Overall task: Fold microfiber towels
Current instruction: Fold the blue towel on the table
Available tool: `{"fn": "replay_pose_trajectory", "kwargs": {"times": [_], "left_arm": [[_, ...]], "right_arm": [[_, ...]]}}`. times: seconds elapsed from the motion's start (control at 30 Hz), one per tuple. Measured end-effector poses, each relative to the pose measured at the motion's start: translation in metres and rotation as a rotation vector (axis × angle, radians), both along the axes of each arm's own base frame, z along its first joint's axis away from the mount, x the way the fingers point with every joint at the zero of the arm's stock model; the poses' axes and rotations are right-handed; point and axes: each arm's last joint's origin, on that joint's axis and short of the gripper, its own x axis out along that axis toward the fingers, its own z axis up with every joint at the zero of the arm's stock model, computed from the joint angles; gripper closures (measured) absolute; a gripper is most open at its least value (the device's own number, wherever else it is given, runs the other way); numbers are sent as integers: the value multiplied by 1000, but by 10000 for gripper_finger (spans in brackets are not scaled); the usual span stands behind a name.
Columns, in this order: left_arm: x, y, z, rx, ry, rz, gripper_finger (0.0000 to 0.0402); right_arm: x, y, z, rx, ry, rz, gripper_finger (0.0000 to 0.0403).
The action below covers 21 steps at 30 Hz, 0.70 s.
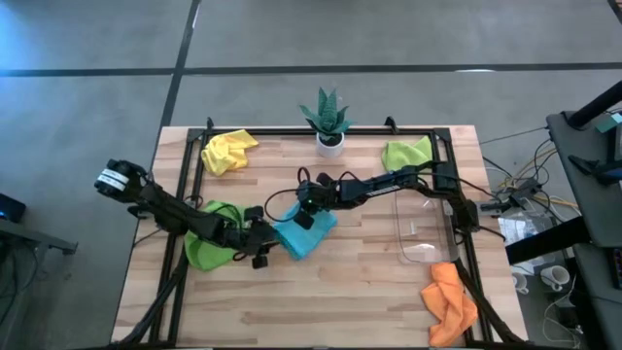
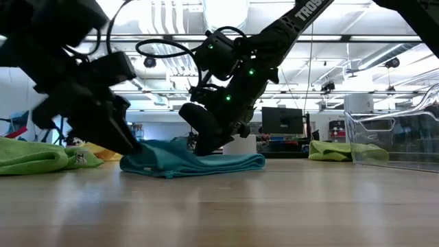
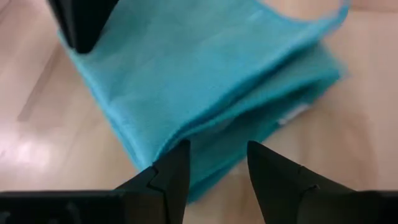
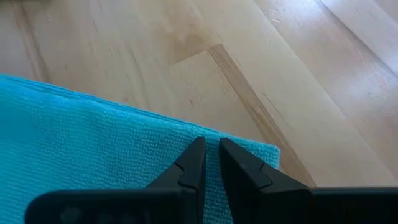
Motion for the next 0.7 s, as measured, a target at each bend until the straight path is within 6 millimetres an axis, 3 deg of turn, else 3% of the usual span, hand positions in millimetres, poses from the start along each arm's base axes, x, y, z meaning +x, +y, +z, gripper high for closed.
{"fn": "replay_pose_trajectory", "kwargs": {"times": [0.37,0.7], "left_arm": [[5,5,-16,-9,39,41,258],[12,-4,-2,-116,2,-19,258]], "right_arm": [[0,0,0,0,3,-1,360],[-1,-3,-1,54,7,23,360]]}}
